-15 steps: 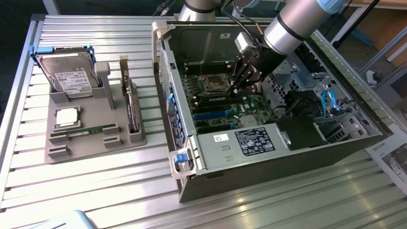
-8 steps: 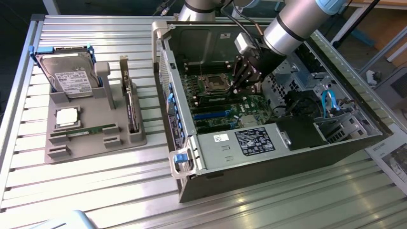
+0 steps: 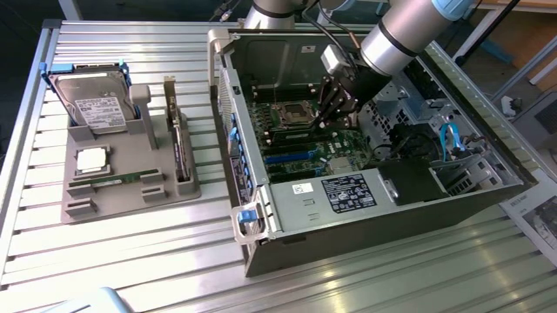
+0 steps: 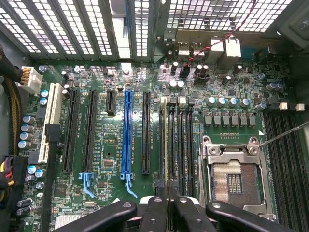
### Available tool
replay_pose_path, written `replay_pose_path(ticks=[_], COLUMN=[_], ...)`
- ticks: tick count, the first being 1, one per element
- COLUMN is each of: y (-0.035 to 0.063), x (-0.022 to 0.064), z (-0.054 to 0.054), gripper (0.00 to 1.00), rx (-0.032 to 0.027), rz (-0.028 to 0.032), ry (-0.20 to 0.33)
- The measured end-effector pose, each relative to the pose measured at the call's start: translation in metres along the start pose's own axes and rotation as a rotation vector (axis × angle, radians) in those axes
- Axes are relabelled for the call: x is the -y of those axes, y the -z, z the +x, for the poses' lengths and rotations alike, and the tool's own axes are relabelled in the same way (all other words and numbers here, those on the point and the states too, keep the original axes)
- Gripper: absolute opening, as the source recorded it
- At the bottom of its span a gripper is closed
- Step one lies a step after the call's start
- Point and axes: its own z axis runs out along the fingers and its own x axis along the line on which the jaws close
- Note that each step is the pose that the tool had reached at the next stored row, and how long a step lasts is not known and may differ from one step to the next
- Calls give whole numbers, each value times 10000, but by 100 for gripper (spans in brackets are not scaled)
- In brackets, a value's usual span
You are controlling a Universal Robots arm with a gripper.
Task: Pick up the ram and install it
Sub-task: 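Insert the ram into the slot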
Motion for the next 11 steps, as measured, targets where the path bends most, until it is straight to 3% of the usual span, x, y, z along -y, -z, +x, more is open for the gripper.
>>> replay_pose_path(ticks=[1,2,11], y=[0,0,-1], x=[0,0,-1], z=[0,0,-1], gripper=[13,20,20], rx=[0,-1,0], rz=[0,0,1], ry=[0,0,-1])
